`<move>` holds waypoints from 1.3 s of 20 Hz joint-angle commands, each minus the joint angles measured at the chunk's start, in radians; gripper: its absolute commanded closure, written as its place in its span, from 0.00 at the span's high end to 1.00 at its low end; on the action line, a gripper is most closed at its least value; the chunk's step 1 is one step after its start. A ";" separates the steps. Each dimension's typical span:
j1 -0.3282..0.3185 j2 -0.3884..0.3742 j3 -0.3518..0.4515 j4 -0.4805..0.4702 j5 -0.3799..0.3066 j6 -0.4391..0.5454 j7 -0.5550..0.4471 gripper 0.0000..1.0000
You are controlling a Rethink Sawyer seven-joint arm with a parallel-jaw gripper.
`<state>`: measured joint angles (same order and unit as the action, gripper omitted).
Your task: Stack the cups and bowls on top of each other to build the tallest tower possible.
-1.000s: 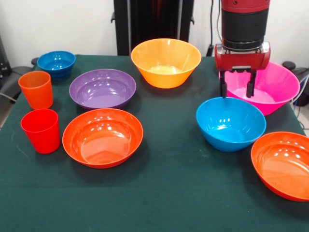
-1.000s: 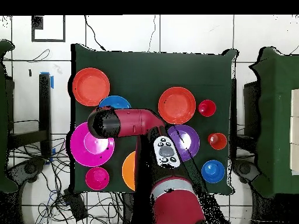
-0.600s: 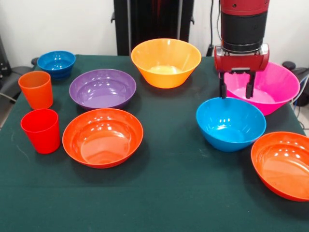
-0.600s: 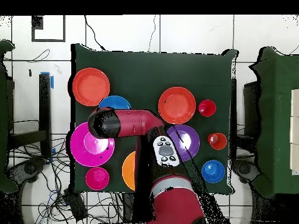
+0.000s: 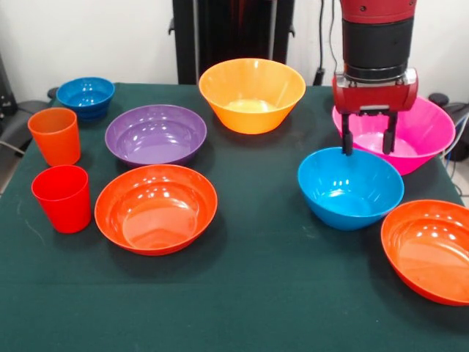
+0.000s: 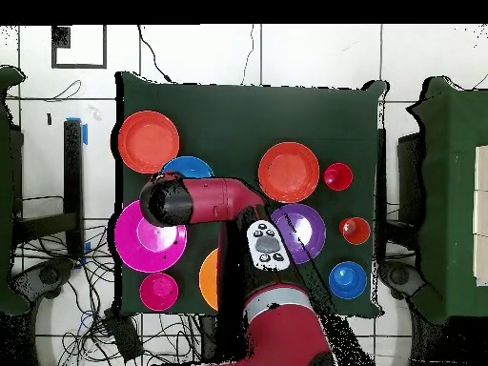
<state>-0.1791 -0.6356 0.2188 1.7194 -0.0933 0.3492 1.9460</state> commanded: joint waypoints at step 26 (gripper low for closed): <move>0.260 0.131 -0.089 -0.265 0.095 0.004 0.214 1.00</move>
<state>-0.0013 -0.6132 0.1717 1.5662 -0.0463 0.3496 1.9462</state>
